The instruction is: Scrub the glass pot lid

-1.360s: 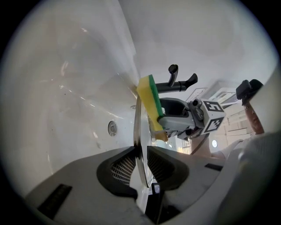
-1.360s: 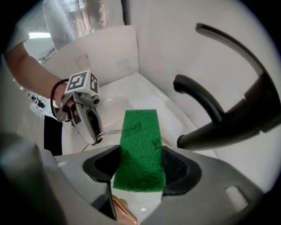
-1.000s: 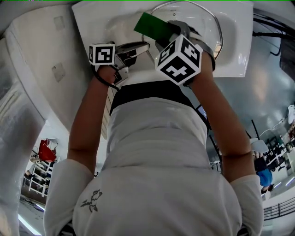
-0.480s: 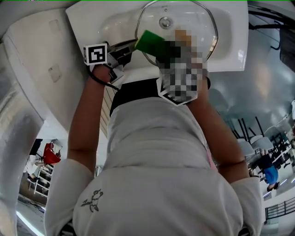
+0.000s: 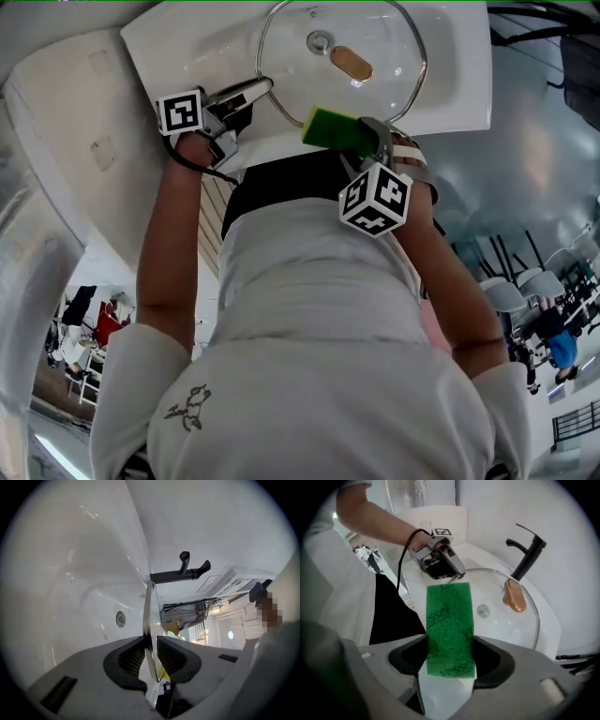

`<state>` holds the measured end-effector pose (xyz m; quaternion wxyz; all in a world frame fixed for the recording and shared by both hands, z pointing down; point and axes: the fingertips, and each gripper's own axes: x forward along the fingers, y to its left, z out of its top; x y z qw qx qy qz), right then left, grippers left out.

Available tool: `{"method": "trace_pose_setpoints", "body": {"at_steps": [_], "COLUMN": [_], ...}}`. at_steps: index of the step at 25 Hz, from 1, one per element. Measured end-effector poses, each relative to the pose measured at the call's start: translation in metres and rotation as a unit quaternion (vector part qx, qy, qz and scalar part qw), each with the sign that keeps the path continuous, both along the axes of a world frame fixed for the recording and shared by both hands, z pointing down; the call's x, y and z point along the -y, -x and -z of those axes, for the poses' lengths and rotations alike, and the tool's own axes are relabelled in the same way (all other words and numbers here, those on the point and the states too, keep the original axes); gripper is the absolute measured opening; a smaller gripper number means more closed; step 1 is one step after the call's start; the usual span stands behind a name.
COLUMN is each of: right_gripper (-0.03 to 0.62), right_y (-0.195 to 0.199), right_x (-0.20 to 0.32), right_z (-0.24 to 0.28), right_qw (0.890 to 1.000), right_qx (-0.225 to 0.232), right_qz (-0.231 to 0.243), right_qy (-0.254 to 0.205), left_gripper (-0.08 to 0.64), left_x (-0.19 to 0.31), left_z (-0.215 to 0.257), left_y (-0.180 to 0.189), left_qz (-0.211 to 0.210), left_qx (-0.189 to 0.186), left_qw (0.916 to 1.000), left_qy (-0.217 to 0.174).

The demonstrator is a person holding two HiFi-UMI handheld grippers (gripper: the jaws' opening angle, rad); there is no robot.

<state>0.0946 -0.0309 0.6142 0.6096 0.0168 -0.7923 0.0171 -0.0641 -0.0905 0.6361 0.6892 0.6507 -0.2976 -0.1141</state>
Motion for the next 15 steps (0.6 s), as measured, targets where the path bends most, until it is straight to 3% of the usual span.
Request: {"method": "trace_pose_setpoints", "body": {"at_steps": [6,15], "right_gripper": [0.29,0.292], "right_y": [-0.049,-0.045], "right_x": [-0.013,0.001], "right_z": [-0.011,0.004], "right_qw": [0.999,0.999], "right_qx": [-0.032,0.0], "right_qz": [-0.027,-0.033], "right_qy": [0.027,0.026], "left_gripper": [0.083,0.095], "left_x": [-0.001,0.004], "left_z": [0.001,0.003], "left_y": [0.0,-0.003], "left_qz": [0.004,0.016], "left_qx": [0.004,0.026], "left_qw": [1.0,0.9994], "left_qy": [-0.001,-0.018]}}
